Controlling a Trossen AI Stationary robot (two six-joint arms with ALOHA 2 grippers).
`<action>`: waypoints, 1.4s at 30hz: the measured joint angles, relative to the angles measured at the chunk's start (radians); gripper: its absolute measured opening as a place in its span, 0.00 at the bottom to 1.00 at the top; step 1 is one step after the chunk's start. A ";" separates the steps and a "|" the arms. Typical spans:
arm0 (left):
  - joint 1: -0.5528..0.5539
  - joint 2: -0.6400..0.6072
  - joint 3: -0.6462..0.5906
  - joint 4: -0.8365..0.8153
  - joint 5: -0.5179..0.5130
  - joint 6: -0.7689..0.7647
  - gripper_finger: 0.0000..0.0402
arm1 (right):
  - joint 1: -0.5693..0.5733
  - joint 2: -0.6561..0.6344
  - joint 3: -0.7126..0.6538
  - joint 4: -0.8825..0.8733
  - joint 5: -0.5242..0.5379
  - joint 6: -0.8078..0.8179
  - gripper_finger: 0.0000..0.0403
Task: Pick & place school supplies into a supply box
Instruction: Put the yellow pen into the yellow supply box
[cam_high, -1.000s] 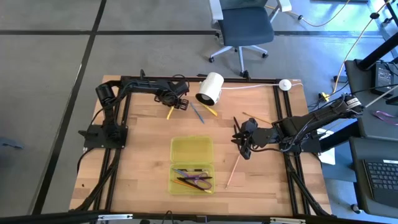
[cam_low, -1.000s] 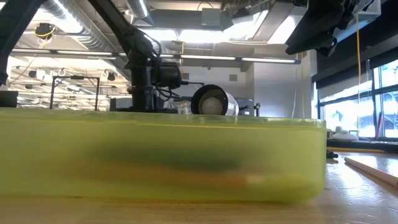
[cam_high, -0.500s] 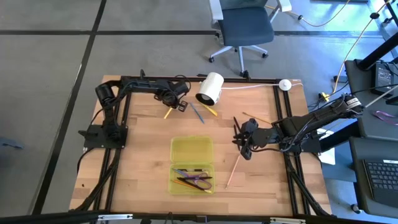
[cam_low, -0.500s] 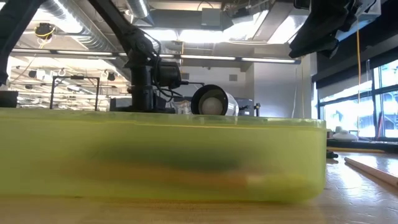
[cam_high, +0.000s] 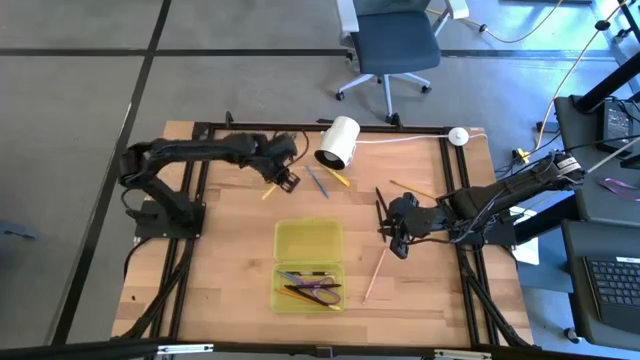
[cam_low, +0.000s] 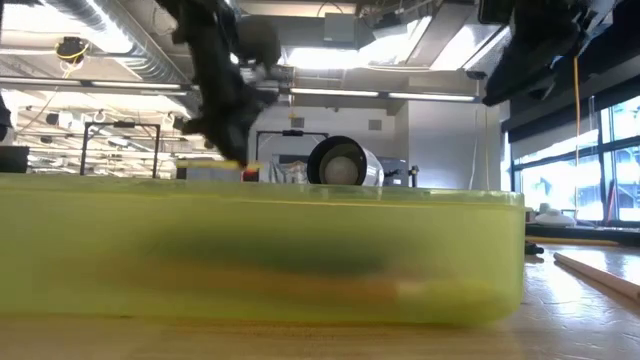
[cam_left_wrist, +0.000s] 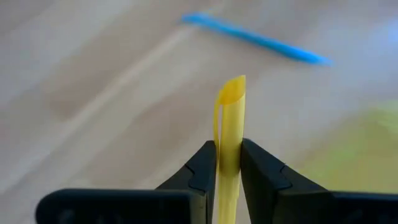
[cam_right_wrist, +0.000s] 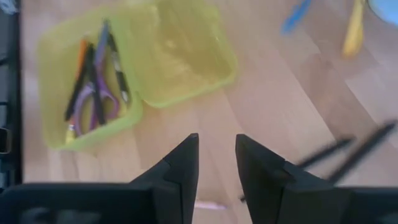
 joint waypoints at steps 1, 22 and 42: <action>-0.035 -0.017 0.000 0.018 0.018 0.002 0.12 | -0.002 0.000 0.000 -0.023 0.000 0.025 0.27; -0.657 0.129 0.005 0.448 0.006 -0.032 0.12 | -0.004 0.000 0.000 -0.139 -0.050 0.201 0.27; -0.705 0.420 0.192 0.343 0.013 -0.071 0.12 | -0.004 0.000 0.000 -0.140 -0.050 0.207 0.27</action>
